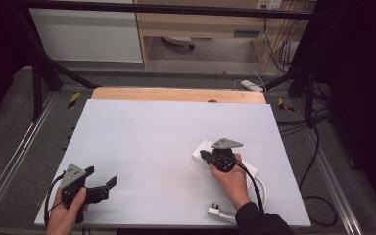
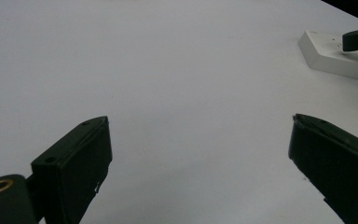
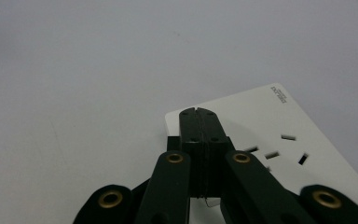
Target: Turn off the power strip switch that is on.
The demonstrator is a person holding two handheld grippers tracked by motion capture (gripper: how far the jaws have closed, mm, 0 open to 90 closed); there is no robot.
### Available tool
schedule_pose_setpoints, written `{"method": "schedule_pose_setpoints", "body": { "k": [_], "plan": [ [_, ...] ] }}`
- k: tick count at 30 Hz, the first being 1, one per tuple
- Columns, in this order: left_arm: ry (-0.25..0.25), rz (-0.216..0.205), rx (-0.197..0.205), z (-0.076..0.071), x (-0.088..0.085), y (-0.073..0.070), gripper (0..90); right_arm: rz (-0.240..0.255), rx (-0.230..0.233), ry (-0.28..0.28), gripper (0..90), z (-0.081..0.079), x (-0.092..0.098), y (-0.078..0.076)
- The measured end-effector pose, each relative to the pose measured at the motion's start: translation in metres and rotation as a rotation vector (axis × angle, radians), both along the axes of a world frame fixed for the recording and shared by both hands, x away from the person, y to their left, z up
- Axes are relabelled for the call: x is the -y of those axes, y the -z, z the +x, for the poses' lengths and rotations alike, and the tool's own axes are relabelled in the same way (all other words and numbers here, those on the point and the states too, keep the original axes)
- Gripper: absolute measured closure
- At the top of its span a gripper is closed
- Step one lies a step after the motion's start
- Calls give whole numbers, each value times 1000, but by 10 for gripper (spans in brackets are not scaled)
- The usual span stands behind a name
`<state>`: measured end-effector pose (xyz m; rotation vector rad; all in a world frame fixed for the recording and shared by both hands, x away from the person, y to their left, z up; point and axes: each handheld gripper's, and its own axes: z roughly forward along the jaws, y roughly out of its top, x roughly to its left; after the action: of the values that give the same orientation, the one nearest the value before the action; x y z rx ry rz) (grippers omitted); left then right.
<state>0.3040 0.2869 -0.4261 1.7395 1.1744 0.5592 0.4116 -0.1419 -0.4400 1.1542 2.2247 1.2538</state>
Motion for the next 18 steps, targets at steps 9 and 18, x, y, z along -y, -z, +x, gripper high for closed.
{"method": "schedule_pose_setpoints", "body": {
  "k": [9,18],
  "plan": [
    [-5,-1,-3,0,0,0,60,22,10,9,888,-1,2,-3],
    [-4,2,-2,0,0,0,60,53,18,23,842,-2,5,-8]
  ]
}}
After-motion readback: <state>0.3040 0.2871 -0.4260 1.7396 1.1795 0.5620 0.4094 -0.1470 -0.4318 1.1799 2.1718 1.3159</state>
